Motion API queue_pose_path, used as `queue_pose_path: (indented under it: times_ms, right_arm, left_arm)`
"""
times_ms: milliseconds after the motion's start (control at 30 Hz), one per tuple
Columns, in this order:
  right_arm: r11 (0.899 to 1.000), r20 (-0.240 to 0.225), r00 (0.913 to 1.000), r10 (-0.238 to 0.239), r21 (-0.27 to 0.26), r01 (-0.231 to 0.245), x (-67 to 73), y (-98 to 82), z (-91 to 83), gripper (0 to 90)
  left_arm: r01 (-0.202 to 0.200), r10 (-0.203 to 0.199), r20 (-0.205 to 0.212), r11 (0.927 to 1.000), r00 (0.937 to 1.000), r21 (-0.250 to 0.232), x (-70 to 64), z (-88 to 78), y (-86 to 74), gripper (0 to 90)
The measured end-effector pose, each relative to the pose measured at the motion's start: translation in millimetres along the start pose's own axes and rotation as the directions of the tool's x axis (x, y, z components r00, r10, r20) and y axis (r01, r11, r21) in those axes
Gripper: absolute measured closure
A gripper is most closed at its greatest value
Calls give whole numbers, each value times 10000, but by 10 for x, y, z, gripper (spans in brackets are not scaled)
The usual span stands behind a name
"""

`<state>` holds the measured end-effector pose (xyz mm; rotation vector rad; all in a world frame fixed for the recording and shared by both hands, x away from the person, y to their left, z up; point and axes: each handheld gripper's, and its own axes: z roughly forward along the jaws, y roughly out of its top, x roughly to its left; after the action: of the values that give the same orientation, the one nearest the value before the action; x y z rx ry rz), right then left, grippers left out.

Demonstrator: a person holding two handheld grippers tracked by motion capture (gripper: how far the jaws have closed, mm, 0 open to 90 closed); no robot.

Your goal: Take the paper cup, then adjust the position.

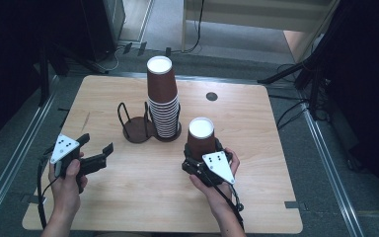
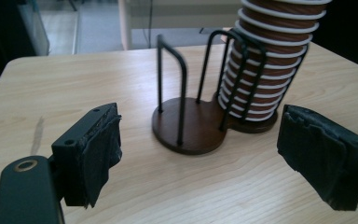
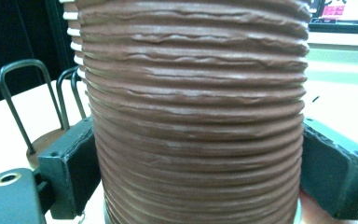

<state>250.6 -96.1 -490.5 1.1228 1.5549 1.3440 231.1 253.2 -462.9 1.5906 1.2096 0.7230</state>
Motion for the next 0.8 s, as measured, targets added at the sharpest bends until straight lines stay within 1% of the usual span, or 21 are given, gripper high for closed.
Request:
queue_pose_path:
  times_ms: [133,167,267,400,467,567,667,767,800]
  right_arm:
    - [9997,-40,9997,-225,91,226,49,-71,11,105]
    - [9997,-48,9998,-193,133,193,64,-88,14,105]
    - [9991,-93,9993,-355,217,356,95,-119,26,105]
    - [9985,-160,9987,-481,266,485,132,-157,30,105]
    - [9975,-172,9980,-603,358,609,161,-191,39,105]
    - [9961,-254,9968,-755,444,766,207,-241,46,105]
    - [9941,-309,9952,-934,519,949,251,-275,52,105]
    - [9928,-321,9943,-1019,593,1037,284,-306,59,105]
    - [9921,-324,9937,-1075,611,1093,296,-322,60,105]
  left_arm:
    - [-272,271,372,9996,9989,15,-132,22,50,140]
    - [-334,333,489,9994,9982,16,-164,31,62,140]
    - [-516,511,785,9987,9956,43,-255,43,90,140]
    - [-572,564,1174,9984,9915,36,-350,73,112,140]
    - [-647,631,1358,9979,9887,74,-400,83,121,140]
    - [-907,878,1539,9958,9842,120,-477,92,128,140]
    - [-1063,1012,1801,9942,9784,189,-540,103,125,141]
    - [-1067,991,2093,9940,9728,254,-580,112,121,140]
    - [-1094,1018,2110,9937,9722,248,-589,114,122,140]
